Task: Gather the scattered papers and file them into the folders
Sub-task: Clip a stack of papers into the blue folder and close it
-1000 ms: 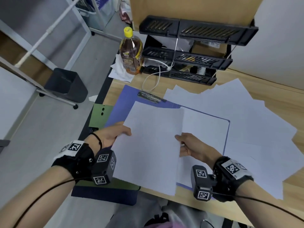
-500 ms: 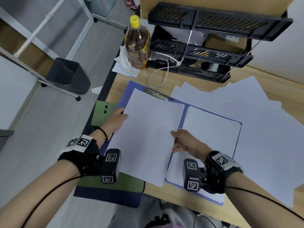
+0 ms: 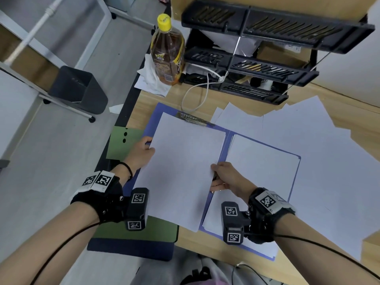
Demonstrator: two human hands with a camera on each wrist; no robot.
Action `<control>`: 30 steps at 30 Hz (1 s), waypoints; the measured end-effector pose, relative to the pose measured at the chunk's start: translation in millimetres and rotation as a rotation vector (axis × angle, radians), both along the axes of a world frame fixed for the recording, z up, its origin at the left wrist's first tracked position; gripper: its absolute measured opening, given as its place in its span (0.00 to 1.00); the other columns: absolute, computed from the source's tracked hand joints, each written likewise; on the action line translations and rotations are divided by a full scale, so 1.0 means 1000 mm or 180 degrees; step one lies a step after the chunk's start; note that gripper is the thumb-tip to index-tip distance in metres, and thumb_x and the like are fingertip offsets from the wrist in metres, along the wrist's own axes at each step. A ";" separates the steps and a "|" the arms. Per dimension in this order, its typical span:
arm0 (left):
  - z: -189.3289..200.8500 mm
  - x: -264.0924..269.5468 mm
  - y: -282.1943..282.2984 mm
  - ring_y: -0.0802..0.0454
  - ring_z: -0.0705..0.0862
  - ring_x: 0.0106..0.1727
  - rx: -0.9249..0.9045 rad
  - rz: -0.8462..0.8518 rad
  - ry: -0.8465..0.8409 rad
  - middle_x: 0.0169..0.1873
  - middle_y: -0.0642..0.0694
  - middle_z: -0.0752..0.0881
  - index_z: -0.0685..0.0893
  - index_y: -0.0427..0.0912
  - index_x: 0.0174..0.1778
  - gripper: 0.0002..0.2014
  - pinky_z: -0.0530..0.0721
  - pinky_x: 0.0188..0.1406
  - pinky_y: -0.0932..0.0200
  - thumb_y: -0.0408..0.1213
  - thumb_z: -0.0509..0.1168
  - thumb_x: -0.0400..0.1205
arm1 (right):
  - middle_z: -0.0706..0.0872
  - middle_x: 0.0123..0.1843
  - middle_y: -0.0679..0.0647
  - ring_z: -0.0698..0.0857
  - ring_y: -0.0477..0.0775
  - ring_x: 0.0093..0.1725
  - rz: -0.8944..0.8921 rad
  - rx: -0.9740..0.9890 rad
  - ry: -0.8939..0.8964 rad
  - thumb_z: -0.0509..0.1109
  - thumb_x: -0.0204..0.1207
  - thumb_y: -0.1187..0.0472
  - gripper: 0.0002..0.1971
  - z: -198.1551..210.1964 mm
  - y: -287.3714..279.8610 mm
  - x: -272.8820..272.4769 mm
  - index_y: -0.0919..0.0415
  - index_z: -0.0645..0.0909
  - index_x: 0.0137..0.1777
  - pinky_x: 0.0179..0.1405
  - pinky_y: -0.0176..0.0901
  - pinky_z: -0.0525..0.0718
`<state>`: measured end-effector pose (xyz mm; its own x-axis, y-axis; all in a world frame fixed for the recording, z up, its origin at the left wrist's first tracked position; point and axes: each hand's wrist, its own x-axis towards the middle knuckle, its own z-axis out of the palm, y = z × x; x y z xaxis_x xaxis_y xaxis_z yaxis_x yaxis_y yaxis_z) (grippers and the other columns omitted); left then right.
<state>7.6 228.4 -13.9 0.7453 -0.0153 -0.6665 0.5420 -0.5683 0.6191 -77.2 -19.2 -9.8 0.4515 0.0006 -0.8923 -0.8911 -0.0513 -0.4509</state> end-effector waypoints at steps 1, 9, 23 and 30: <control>-0.001 0.000 0.000 0.58 0.79 0.38 -0.0002 0.0006 0.0001 0.48 0.45 0.84 0.74 0.44 0.60 0.12 0.73 0.35 0.67 0.26 0.56 0.84 | 0.88 0.34 0.60 0.90 0.57 0.28 0.0044 -0.0016 0.0017 0.56 0.85 0.63 0.12 0.000 0.001 0.001 0.65 0.77 0.44 0.28 0.44 0.90; -0.001 0.007 -0.007 0.50 0.77 0.49 0.0285 -0.0066 -0.0013 0.48 0.47 0.79 0.72 0.34 0.71 0.18 0.72 0.37 0.63 0.26 0.56 0.84 | 0.87 0.39 0.68 0.88 0.57 0.21 0.0170 -0.0035 0.0192 0.51 0.84 0.69 0.13 0.001 0.001 0.011 0.70 0.77 0.46 0.14 0.33 0.77; 0.002 0.017 -0.002 0.57 0.79 0.39 0.0046 0.0201 -0.0347 0.47 0.46 0.81 0.72 0.47 0.72 0.23 0.74 0.35 0.67 0.32 0.65 0.81 | 0.81 0.40 0.55 0.85 0.53 0.34 -0.0486 -0.0332 -0.0536 0.58 0.84 0.68 0.03 0.005 -0.020 0.032 0.62 0.71 0.54 0.34 0.44 0.90; 0.003 0.027 -0.012 0.49 0.78 0.51 0.0293 -0.0071 -0.0209 0.55 0.44 0.80 0.77 0.42 0.67 0.16 0.72 0.38 0.64 0.34 0.59 0.83 | 0.81 0.55 0.56 0.83 0.53 0.51 -0.0498 -0.0043 -0.0541 0.60 0.86 0.63 0.13 0.002 -0.048 0.035 0.64 0.80 0.66 0.61 0.45 0.82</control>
<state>34.8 216.1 -11.1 0.7876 0.0268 -0.6156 0.4887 -0.6358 0.5975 -42.4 -67.0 -8.2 0.5890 -0.0926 -0.8028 -0.7999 0.0744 -0.5955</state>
